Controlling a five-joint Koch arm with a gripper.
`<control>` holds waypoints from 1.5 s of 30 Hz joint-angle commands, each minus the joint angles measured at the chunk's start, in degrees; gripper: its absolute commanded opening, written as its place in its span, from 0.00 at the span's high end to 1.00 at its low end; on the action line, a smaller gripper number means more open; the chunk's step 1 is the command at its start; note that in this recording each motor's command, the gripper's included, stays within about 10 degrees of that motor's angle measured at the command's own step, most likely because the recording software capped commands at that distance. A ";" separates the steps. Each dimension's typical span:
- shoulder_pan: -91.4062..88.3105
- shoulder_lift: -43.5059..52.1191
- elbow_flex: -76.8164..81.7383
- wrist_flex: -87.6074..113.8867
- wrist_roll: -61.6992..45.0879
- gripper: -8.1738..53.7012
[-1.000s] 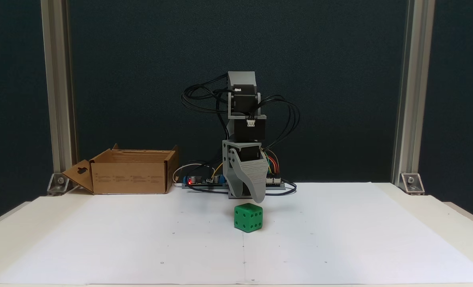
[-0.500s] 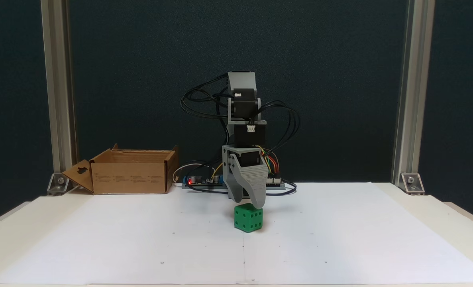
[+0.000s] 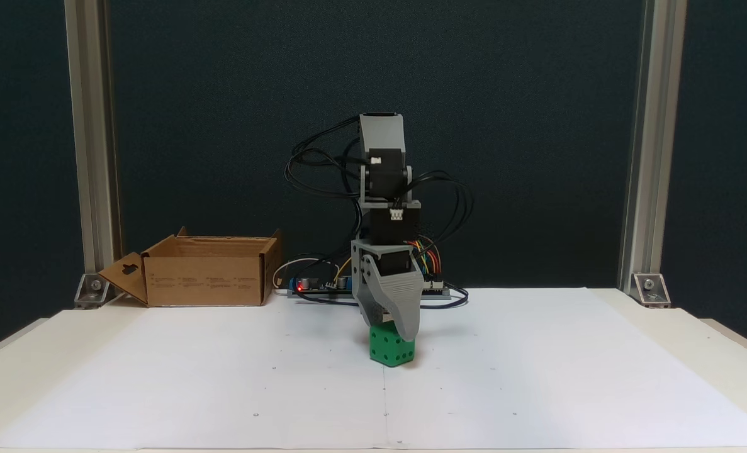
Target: Grasp a green dice and put it in the bin.
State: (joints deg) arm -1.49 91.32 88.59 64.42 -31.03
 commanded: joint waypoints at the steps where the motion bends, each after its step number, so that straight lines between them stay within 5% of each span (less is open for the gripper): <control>1: -0.97 0.18 -0.18 -2.02 -5.36 0.17; 45: -1.14 -3.60 2.37 -8.79 -0.09 0.35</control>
State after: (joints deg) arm -2.37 87.45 91.67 57.74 -31.03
